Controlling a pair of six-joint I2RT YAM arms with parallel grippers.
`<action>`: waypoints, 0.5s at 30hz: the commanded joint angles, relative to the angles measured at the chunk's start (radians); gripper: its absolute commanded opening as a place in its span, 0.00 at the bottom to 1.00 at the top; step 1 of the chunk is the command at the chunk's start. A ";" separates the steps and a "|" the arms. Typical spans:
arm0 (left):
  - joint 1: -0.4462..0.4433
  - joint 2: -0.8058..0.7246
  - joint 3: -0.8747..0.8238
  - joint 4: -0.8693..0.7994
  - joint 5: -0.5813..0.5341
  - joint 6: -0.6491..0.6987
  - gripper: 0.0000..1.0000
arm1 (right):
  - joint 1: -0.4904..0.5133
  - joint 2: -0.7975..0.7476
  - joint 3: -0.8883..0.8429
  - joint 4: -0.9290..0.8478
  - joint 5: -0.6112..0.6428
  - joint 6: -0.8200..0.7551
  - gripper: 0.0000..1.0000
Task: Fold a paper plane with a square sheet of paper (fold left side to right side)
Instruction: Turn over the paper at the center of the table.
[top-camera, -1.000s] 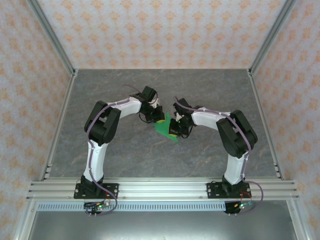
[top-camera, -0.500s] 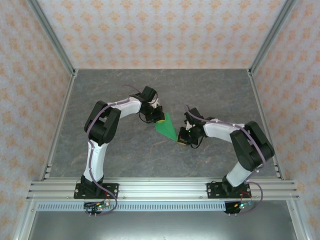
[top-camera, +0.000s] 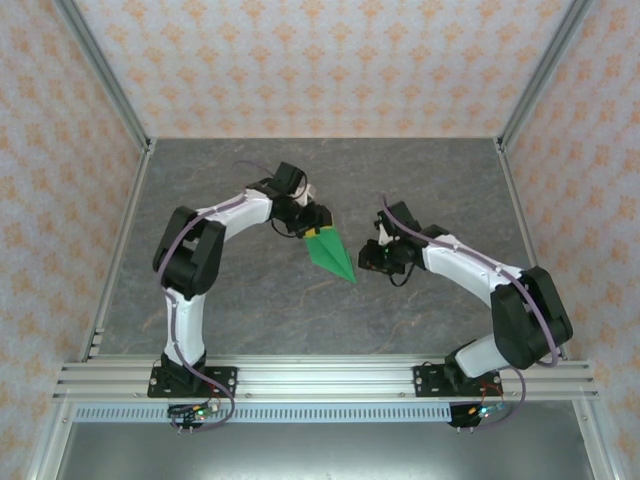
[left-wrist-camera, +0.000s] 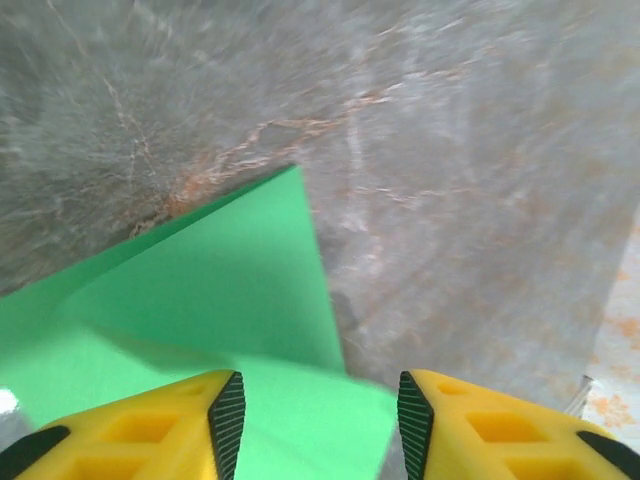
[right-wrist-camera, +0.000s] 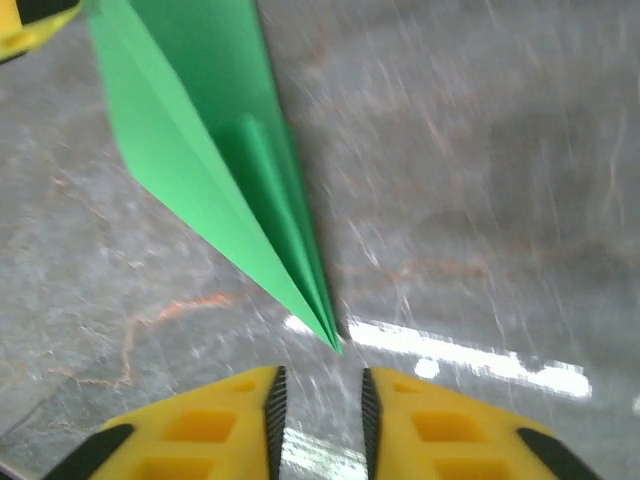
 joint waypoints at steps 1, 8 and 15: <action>0.038 -0.125 -0.060 -0.008 -0.025 0.005 0.52 | -0.011 0.017 0.027 0.065 0.032 -0.051 0.38; 0.038 -0.065 -0.173 0.158 0.048 -0.084 0.51 | -0.014 0.063 0.006 0.317 0.006 0.036 0.60; 0.025 0.015 -0.132 0.169 0.052 -0.087 0.50 | -0.013 0.071 -0.008 0.350 -0.033 0.064 0.63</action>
